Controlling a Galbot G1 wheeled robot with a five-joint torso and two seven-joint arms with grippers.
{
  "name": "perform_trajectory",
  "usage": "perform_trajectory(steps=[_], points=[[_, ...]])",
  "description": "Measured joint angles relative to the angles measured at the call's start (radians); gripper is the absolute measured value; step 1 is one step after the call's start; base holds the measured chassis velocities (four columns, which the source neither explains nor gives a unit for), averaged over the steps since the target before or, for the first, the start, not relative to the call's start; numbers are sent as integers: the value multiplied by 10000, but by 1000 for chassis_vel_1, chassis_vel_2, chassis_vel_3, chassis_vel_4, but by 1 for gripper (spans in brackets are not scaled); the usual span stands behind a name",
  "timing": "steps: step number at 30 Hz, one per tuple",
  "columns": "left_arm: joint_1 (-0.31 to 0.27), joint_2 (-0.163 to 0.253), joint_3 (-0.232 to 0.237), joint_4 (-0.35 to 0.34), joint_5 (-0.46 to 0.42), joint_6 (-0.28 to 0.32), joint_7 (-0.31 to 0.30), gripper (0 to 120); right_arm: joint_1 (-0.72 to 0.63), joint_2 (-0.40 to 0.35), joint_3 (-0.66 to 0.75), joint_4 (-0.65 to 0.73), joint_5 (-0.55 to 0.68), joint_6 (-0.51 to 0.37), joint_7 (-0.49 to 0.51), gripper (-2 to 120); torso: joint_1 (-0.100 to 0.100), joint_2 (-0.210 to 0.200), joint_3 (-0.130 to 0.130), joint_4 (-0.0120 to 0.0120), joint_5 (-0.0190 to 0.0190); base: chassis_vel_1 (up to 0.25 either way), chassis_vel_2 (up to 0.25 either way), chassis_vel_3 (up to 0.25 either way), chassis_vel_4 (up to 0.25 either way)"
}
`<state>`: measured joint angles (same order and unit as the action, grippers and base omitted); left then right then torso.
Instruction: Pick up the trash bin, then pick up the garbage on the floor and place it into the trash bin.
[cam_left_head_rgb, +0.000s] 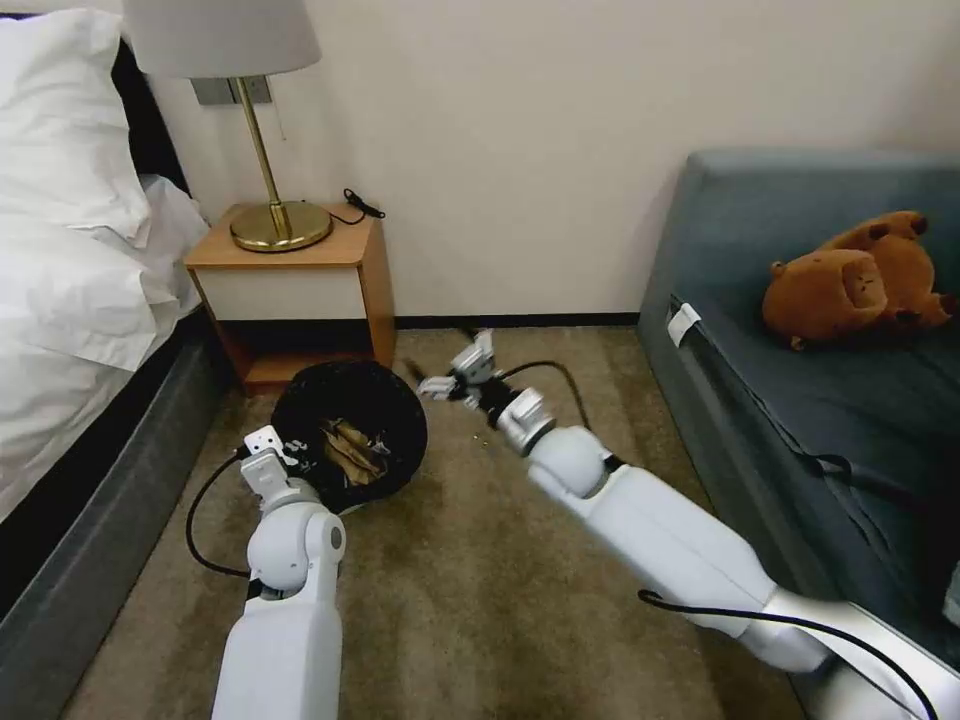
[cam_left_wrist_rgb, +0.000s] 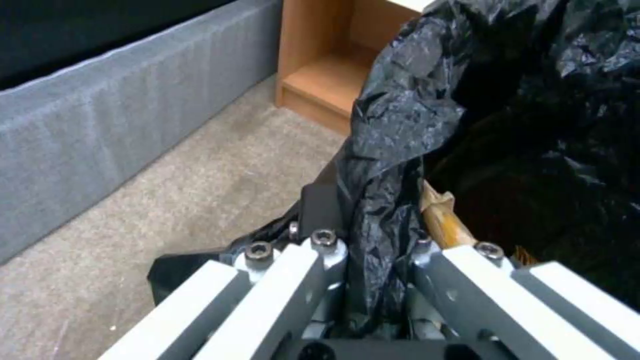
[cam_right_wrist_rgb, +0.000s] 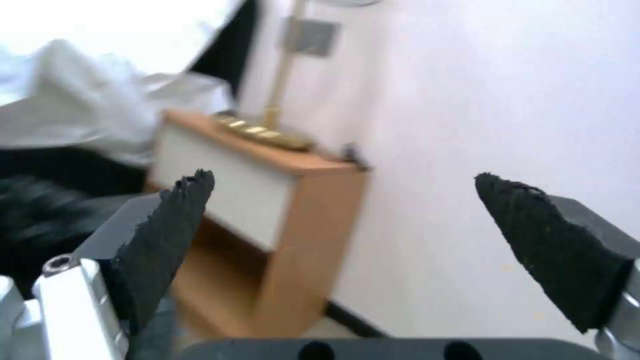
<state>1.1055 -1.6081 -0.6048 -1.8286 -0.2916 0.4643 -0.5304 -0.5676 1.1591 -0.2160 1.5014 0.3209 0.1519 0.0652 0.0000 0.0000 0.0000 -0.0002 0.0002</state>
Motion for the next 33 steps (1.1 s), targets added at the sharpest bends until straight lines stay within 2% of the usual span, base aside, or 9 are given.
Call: perform_trajectory(steps=[4, 8, 11, 13, 14, 16, 23, 28, 33], points=[[-39, 63, -54, 103, -293, 2, -18, 2, -1163, 358, 1836, 692, -202, -307, 348, 100, 0, 0, 0, 0, 0, 0, 0, 0, 0], [-53, 107, -76, 188, -691, 3, -104, 2, -1981, 703, 2694, 1054, 31, -541, 546, 100, 0, 1, -1, 2, -1, 0, 0, 0, 0], [-150, 116, -136, 314, -1417, -2, -416, 2, -2609, 847, 3200, 1107, -50, -470, 487, 100, 0, 0, 0, 2, -1, 0, 0, 0, 0], [-587, 164, -314, 843, -2998, -72, -1567, 2, -3261, 886, 3713, 1076, -306, -149, 198, 100, 0, 0, -1, 0, 0, 0, 0, 0, 0], [-587, 164, -314, 843, -2998, -72, -1567, 2, -3261, 886, 3713, 1076, -306, -149, 198, 100, 0, 0, -1, 0, 0, 0, 0, 0, 0], [-1016, 279, -480, 1577, -3843, -366, -2151, 2, -3647, 885, 4094, 1069, -435, 53, -54, 100, 0, 0, 0, 2, -4, 0, 0, 0, 0], [-1878, 321, -584, 2855, -4226, -1048, -2259, 2, -4233, 883, 4697, 1156, -626, 403, -417, 100, 0, 1, 0, 1, -2, 0, 0, 0, 0], [-2103, 288, -494, 3154, -4182, -1119, -2233, 3, -4481, 906, 4955, 1196, -687, 541, -570, 100, 0, 1, 0, 1, -2, 0, 0, 0, 0], [-2114, 262, -468, 3188, -4102, -1123, -2269, 18, -4635, 921, 5142, 1225, -745, 637, -721, 100, 0, 0, 0, 2, -1, 0, 0, 0, 0]])
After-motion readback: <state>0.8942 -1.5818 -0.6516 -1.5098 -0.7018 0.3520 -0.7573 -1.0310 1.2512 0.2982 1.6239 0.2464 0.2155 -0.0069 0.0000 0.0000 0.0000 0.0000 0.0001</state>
